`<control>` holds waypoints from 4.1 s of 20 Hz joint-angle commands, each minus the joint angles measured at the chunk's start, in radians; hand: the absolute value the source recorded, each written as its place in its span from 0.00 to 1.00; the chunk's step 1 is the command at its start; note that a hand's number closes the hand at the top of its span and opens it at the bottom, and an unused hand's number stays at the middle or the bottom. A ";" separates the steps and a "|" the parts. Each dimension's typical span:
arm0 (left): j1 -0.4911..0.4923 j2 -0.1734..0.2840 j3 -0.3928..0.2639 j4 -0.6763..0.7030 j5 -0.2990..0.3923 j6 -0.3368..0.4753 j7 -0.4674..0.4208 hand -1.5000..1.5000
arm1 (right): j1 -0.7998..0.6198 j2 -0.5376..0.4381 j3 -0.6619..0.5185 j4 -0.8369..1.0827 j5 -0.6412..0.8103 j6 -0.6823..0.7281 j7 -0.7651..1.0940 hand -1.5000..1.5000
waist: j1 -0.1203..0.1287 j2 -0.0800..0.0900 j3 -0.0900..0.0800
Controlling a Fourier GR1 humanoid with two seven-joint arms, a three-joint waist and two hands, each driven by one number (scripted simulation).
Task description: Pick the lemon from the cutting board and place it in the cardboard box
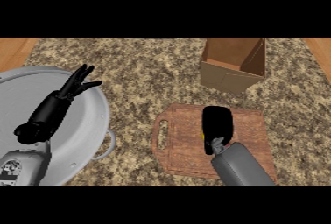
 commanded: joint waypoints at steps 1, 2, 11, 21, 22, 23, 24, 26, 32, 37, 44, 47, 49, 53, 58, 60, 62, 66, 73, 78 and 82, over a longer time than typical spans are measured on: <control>0.068 -0.006 0.004 -0.099 0.002 -0.024 0.044 0.50 | 0.012 -0.008 0.026 -0.007 0.061 -0.032 -0.038 1.00 | 0.002 0.002 0.000; 0.080 0.001 0.019 -0.036 -0.001 -0.039 -0.038 0.50 | -0.021 -0.025 0.007 0.022 0.070 -0.052 -0.063 1.00 | 0.002 0.003 0.000; -0.048 -0.019 -0.018 0.007 -0.021 -0.018 0.025 0.50 | -0.169 0.065 0.305 -0.066 -0.180 -0.116 -0.697 1.00 | 0.038 0.015 0.003; 0.013 -0.038 0.009 0.025 -0.025 -0.016 -0.020 0.50 | -0.284 0.047 0.145 -0.204 -0.180 -0.196 -0.805 1.00 | -0.003 0.002 0.000; -0.053 -0.010 0.044 0.061 -0.009 -0.035 0.007 0.50 | -0.286 0.065 0.142 -0.236 -0.181 -0.186 -0.734 1.00 | -0.007 0.002 0.000; 0.017 -0.013 0.031 -0.020 -0.013 -0.022 0.014 0.50 | -0.277 0.065 0.092 -0.269 -0.193 -0.198 -0.708 1.00 | -0.002 -0.001 0.001; 0.008 -0.002 0.039 0.025 -0.005 -0.043 -0.021 0.50 | -0.293 0.065 0.050 -0.314 -0.218 -0.183 -0.641 1.00 | -0.010 -0.002 0.000; -0.027 0.004 0.050 0.019 -0.002 -0.040 0.004 0.50 | -0.314 0.065 -0.044 -0.262 -0.264 -0.239 -0.595 1.00 | -0.001 0.003 0.001; 0.016 -0.043 0.009 0.023 -0.051 -0.009 -0.037 0.50 | -0.412 0.060 -0.246 -0.220 -0.299 -0.240 -0.502 1.00 | 0.001 0.003 0.000; -0.039 -0.034 0.026 0.028 -0.033 -0.038 0.031 0.50 | -0.553 0.017 -0.400 -0.008 -0.330 -0.273 -0.536 1.00 | 0.009 0.007 0.000; -0.015 -0.070 0.005 0.005 -0.076 -0.002 0.016 0.50 | -0.623 -0.140 -0.418 0.259 -0.278 -0.240 -0.691 1.00 | 0.010 0.008 0.000; -0.009 -0.025 0.032 -0.022 -0.024 -0.066 -0.011 0.50 | -0.677 -0.217 -0.439 0.437 -0.284 -0.127 -0.718 1.00 | 0.037 0.017 0.000; 0.011 -0.061 -0.001 0.010 -0.064 -0.035 -0.032 0.50 | -0.696 -0.231 -0.447 0.506 -0.296 -0.069 -0.730 1.00 | 0.030 0.017 0.000; -0.025 -0.064 0.007 0.026 -0.067 -0.035 -0.010 0.50 | -0.755 -0.289 -0.454 0.667 -0.285 -0.036 -0.857 1.00 | 0.032 0.017 0.000; -0.029 -0.044 0.038 0.041 -0.036 -0.066 -0.038 0.50 | -0.740 -0.327 -0.401 0.832 -0.209 -0.027 -0.935 1.00 | 0.043 0.022 0.000; -0.022 -0.099 -0.019 -0.005 -0.075 -0.025 0.016 0.50 | -0.749 -0.345 -0.395 0.864 -0.221 0.034 -1.038 0.00 | 0.041 0.019 0.001; -0.041 -0.081 0.010 0.072 -0.074 -0.036 -0.052 0.50 | -0.769 -0.327 -0.402 0.892 -0.230 0.034 -1.102 0.00 | 0.033 0.021 0.001; -0.009 -0.050 0.032 0.005 -0.056 -0.056 -0.030 0.50 | -0.777 -0.353 -0.481 0.906 -0.303 -0.004 -1.253 0.00 | 0.045 0.019 0.002; -0.037 -0.071 0.014 0.040 -0.078 -0.039 -0.022 0.50 | -0.830 -0.313 -0.908 0.963 -0.723 0.048 -1.196 0.00 | 0.031 0.021 0.004; -0.045 -0.080 0.013 0.051 -0.077 -0.041 -0.041 0.50 | -0.831 -0.372 -1.039 1.055 -0.829 0.003 -1.102 0.00 | 0.048 0.030 0.002; -0.087 -0.068 0.022 0.048 -0.062 -0.064 -0.002 0.50 | -0.803 -0.468 -1.073 1.083 -0.856 0.046 -1.123 0.00 | 0.056 0.037 0.003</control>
